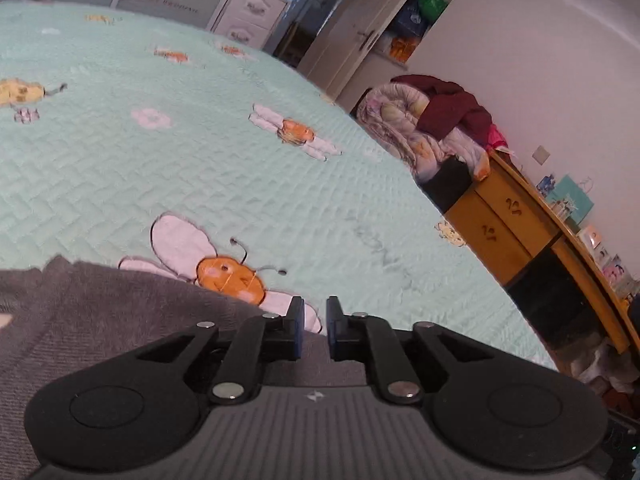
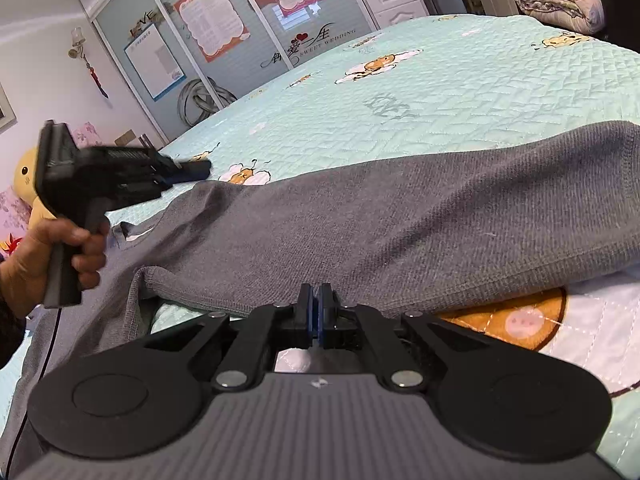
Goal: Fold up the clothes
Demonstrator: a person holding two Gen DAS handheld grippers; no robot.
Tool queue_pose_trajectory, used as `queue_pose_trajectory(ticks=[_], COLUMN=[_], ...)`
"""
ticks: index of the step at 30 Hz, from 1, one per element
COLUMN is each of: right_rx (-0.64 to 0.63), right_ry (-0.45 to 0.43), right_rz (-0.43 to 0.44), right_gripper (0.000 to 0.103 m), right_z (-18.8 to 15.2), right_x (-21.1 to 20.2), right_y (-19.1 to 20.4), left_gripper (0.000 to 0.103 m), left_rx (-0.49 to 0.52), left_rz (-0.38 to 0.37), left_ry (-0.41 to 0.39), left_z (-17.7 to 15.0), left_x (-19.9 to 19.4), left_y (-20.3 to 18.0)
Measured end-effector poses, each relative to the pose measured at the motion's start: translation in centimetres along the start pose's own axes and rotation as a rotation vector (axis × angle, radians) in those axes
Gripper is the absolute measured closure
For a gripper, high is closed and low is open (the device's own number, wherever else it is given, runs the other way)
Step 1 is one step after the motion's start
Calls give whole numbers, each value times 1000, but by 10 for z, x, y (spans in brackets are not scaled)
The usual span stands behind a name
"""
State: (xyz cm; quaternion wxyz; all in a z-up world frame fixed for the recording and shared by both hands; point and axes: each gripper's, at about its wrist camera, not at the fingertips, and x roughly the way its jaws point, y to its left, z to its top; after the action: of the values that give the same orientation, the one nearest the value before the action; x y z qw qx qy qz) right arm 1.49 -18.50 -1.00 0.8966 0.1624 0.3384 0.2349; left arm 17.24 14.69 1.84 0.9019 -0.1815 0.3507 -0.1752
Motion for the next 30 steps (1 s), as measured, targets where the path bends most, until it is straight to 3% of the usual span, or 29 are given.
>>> queue_pose_trajectory(ticks=[2, 4, 6, 10, 12, 13, 16, 20, 23, 25, 27, 28, 30], right_rx=[-2, 3, 7, 6, 5, 2, -6, 5, 53, 128, 192, 218, 268], right_ry=[0, -1, 0, -1, -1, -1, -1, -1, -3, -22, -76, -117, -201], right_rz=[-1, 3, 5, 6, 5, 3, -3, 5, 38, 80, 99, 89, 68], right_gripper=[103, 103, 103, 103, 103, 103, 103, 103, 99, 97, 84, 72, 65], right_z=[0, 0, 0, 1, 0, 0, 0, 1, 3, 6, 9, 9, 11], right_x=[0, 0, 0, 0, 0, 0, 0, 0, -2, -7, -15, -19, -28], right_y=[0, -1, -2, -2, -2, -1, 0, -2, -8, -18, -27, -32, -42], left_gripper=[98, 99, 99, 88, 82, 74, 87, 87, 86, 77, 69, 69, 68], left_rx=[2, -57, -53, -67, -69, -40, 61, 121, 270, 393, 459, 475, 504], left_rz=[101, 104, 136, 83, 43, 66, 174, 266, 172, 85, 37, 30, 44], left_ry=[49, 2, -13, -113, -117, -96, -36, -14, -31, -2, 86, 135, 152], left_z=[-8, -8, -2, 0, -6, -10, -21, -13, -25, -42, -62, -73, -94], left_x=[21, 26, 30, 5, -1, 3, 22, 30, 16, 13, 26, 35, 47], left_y=[13, 21, 13, 1, 0, 1, 1, -31, -85, -122, -147, -155, -161])
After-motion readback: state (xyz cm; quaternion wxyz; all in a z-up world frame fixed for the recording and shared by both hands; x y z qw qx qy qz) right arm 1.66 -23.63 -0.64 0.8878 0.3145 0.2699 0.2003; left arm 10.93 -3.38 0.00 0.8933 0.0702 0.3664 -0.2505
